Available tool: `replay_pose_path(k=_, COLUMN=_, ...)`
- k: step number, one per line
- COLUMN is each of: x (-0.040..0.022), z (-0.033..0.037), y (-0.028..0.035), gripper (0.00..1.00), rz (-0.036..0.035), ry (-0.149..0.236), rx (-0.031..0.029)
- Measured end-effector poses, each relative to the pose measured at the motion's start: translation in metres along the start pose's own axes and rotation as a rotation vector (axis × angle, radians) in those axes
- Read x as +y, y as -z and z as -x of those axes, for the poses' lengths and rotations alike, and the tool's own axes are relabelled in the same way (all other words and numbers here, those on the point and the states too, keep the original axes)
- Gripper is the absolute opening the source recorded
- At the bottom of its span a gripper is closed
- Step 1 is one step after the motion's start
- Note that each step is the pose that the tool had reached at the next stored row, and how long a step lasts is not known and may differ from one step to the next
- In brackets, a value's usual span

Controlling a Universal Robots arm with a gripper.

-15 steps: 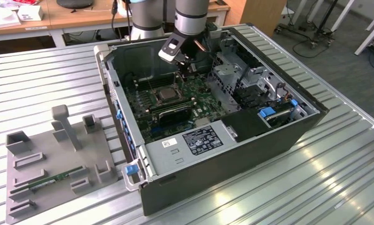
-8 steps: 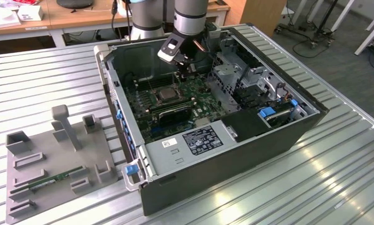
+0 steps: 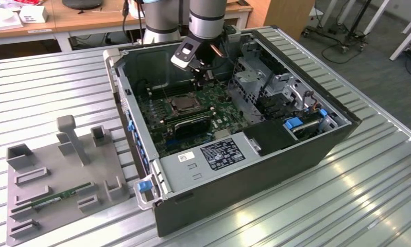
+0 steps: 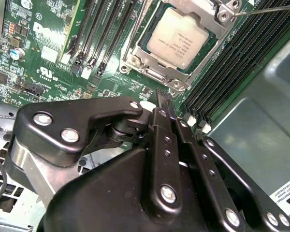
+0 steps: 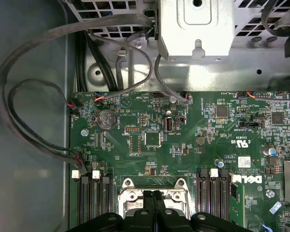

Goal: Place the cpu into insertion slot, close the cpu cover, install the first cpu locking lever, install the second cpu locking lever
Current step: 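Close the cpu cover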

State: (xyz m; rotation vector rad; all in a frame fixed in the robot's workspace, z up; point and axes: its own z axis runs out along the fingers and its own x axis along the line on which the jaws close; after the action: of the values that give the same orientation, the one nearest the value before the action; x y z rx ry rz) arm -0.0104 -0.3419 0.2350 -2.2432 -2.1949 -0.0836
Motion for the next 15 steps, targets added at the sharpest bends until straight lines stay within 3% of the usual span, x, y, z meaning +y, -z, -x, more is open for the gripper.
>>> replay_pose_path(k=7, x=-0.0002, z=0.0, y=0.0, gripper=0.11, rz=-0.0007, ry=0.0, rx=0.0)
replay_pose_path(k=8, x=-0.0002, z=0.0, y=0.0, gripper=0.11, rz=-0.0038, ry=0.0, rx=0.0)
replay_pose_path(k=11, x=-0.0001, z=0.0, y=-0.0001, gripper=0.11, rz=-0.0245, ry=-0.001, rx=-0.0007)
replay_pose_path(k=15, x=-0.0001, z=0.0, y=-0.0001, gripper=0.11, rz=-0.0275, ry=-0.001, rx=-0.0008)
